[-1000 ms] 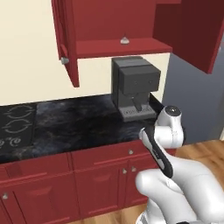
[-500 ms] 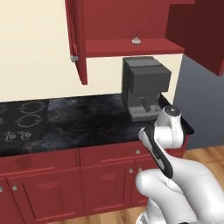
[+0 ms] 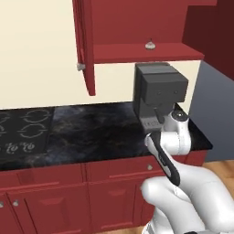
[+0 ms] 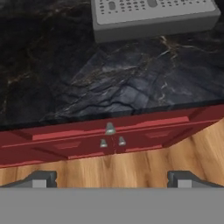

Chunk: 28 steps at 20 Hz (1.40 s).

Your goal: Pick the garlics from the cabinet and place them in one bowl. Pick the orange from the sink and place it in the other bowl.

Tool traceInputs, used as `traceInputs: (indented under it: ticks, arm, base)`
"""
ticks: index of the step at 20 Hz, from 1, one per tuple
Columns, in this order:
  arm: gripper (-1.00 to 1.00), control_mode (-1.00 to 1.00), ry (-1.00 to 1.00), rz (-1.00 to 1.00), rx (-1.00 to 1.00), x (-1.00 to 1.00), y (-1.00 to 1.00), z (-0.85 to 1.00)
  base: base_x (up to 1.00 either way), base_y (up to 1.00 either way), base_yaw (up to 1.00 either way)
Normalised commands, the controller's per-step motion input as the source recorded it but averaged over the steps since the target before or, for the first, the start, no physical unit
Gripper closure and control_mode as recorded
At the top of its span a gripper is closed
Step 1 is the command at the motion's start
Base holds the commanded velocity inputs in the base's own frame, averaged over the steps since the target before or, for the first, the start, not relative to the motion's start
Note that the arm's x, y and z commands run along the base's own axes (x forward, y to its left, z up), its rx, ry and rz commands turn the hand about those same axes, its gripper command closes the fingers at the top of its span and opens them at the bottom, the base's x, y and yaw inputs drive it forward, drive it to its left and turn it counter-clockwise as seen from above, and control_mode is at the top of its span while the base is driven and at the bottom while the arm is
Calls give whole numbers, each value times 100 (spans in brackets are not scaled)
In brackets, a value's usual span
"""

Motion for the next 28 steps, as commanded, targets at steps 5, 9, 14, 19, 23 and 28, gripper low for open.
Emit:
traceInputs:
  ticks: [5, 9, 14, 19, 23, 28]
  arm:
    - [-100, 100, 0, 0, 0, 0, 0, 0]
    - [-100, 100, 0, 0, 0, 0, 0, 0]
    - [-100, 100, 0, 0, 0, 0, 0, 0]
    - [-100, 100, 0, 0, 0, 0, 0, 0]
    - [-100, 100, 0, 0, 0, 0, 0, 0]
    - [-100, 100, 0, 0, 0, 0, 0, 0]
  base:
    - [6, -26, 26]
    - [35, -27, 2]
    - [36, -30, 0]
    - [34, -27, 1]
    - [29, -26, 1]
    - [23, -20, 1]
